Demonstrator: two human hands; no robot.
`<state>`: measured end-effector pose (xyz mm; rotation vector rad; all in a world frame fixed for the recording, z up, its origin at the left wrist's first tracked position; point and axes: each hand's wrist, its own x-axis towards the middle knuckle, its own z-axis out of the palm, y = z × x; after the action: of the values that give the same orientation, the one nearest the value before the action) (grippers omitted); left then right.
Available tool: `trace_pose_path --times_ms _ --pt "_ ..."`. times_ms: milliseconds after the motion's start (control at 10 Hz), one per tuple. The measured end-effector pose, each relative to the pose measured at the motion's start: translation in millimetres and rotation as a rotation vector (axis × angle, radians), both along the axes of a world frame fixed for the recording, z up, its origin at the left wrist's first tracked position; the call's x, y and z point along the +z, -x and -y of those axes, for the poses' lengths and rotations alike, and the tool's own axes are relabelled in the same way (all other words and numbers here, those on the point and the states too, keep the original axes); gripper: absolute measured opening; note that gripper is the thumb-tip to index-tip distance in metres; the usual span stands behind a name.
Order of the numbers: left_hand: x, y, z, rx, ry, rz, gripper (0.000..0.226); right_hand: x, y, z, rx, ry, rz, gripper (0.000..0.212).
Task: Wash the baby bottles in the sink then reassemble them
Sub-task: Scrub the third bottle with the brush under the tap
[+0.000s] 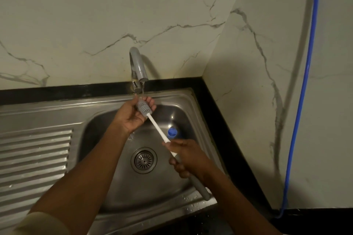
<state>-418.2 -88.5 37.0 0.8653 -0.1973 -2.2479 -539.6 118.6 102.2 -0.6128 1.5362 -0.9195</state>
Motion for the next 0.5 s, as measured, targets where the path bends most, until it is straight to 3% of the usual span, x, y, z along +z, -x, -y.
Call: trace_pose_path --times_ms 100,200,300,400,500 --pt "-4 -7 0 -0.036 0.012 -0.043 0.032 9 3 -1 -0.128 -0.131 0.51 0.019" --pt "-8 -4 5 -0.015 0.052 0.181 0.04 -6 1 -5 0.217 0.03 -0.56 0.02" --pt "-8 4 9 0.042 0.049 0.284 0.042 -20 -4 -8 0.371 0.128 -1.207 0.035" --pt "-4 0 3 -0.025 0.054 0.13 0.032 -10 -3 -7 0.189 0.148 -0.577 0.018" --pt "-7 -9 -2 -0.084 0.018 -0.026 0.033 7 0 -4 -0.015 -0.069 0.151 0.022"
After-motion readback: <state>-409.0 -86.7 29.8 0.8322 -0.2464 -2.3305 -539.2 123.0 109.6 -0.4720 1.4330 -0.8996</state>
